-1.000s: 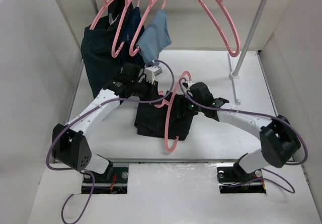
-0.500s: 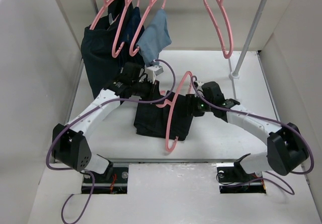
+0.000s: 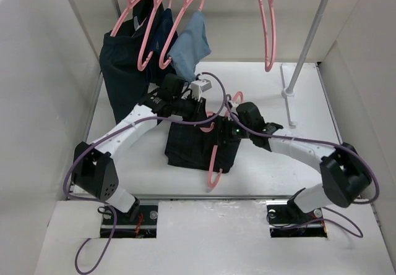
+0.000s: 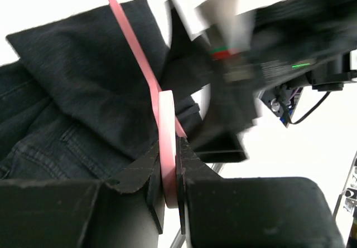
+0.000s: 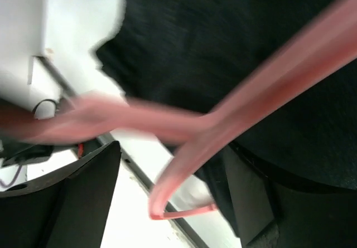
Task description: Place the trousers on the hanger
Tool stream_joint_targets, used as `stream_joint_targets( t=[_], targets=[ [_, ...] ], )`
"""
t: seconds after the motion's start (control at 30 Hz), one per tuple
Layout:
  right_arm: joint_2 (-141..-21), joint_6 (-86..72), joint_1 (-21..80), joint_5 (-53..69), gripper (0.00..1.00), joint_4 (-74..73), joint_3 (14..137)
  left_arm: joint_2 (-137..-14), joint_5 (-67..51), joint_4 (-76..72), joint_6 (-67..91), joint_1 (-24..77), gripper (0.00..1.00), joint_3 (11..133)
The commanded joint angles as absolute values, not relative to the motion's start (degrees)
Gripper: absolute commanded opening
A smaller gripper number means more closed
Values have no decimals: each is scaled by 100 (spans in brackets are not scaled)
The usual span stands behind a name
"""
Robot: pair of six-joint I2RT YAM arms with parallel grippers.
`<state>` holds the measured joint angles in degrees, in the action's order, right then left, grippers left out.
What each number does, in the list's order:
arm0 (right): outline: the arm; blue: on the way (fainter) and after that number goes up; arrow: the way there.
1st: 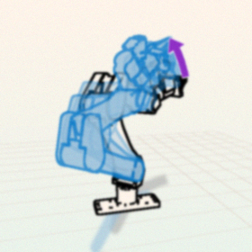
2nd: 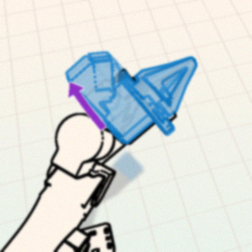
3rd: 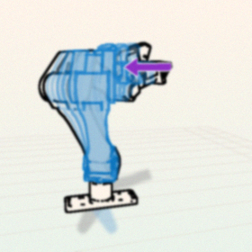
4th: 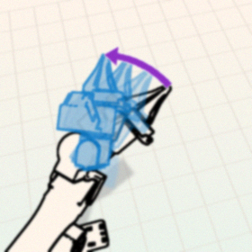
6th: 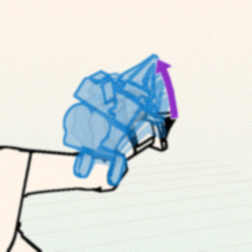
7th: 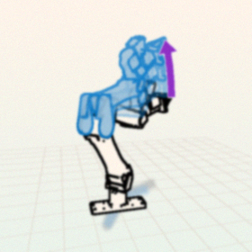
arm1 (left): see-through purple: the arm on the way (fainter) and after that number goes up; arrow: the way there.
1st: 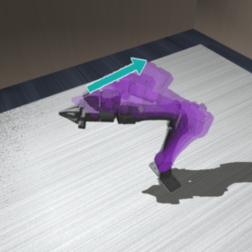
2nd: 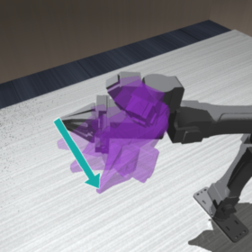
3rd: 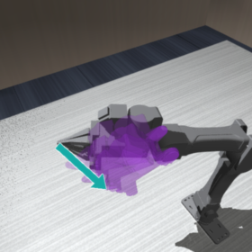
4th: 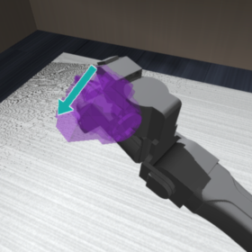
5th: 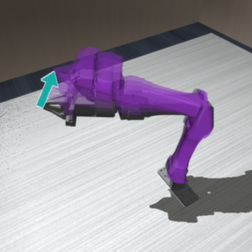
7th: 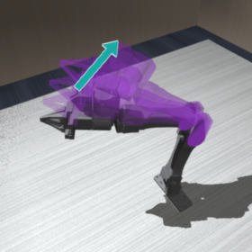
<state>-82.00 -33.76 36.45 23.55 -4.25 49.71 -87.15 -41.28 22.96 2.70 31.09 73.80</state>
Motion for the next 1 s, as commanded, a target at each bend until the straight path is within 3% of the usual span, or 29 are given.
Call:
stream_joint_targets(
  t=[0.0, 0.07, 0.1, 0.13, 0.17, 0.2, 0.23, 0.3, 0.37, 0.43, 0.57, 0.6, 0.73, 0.97],
  targets=[
    [-8411, -3779, 3656, 2207, 77, -211, 5159, -8640, -4307, 2057, 290, 3190, 0, 7830],
    [-8359, -3885, 3656, 2057, 69, -211, 5159, -8640, -4307, 2057, 290, 3190, 0, 7831],
    [-8358, -3885, 3656, 2057, 57, -211, 5159, -8640, -4307, 2057, 290, 3190, 0, 7831],
    [-8306, -3937, 3656, 2057, 29, -211, 5220, -8640, -4359, 2057, 290, 3190, 1, 7831],
    [-8306, -3937, 3656, 2057, 14, -211, 5221, -8640, -4464, 2057, 290, 3251, 24, 7831],
    [-8236, -3937, 3534, 2109, 2, -211, 5221, -8640, -4465, 2109, 186, 3252, 40, 7831],
    [-8114, -3990, 3464, 2179, 0, -211, 5168, -8640, -4517, 2196, 54, 3252, 54, 7831],
    [-7964, -3990, 3305, 2572, 0, -159, 5072, -8587, -4518, 2284, -139, 3252, 72, 7831],
    [-7832, -3659, 3007, 3030, 0, -89, 4896, -8325, -4518, 2285, -220, 3017, 82, 7831],
    [-7831, -3394, 2665, 3757, 0, -88, 4730, -8070, -4579, 1622, -1, 2647, 100, 7595],
    [-7884, -2998, 2111, 4700, 0, -18, 4457, -8120, -4159, 1511, 167, 2057, 100, 7480],
    [-7936, -2945, 2031, 4867, 0, 122, 4456, -8295, -3948, 1512, 106, 2170, 94, 7384],
    [-7998, -2717, 1837, 5378, 0, 298, 4395, -8972, -3805, 1819, -35, 2810, 86, 7076],
    [-8051, -2610, 1644, 5563, 0, 457, 4281, -9965, -4534, 1555, 18, 3418, 95, 7241]
  ],
)
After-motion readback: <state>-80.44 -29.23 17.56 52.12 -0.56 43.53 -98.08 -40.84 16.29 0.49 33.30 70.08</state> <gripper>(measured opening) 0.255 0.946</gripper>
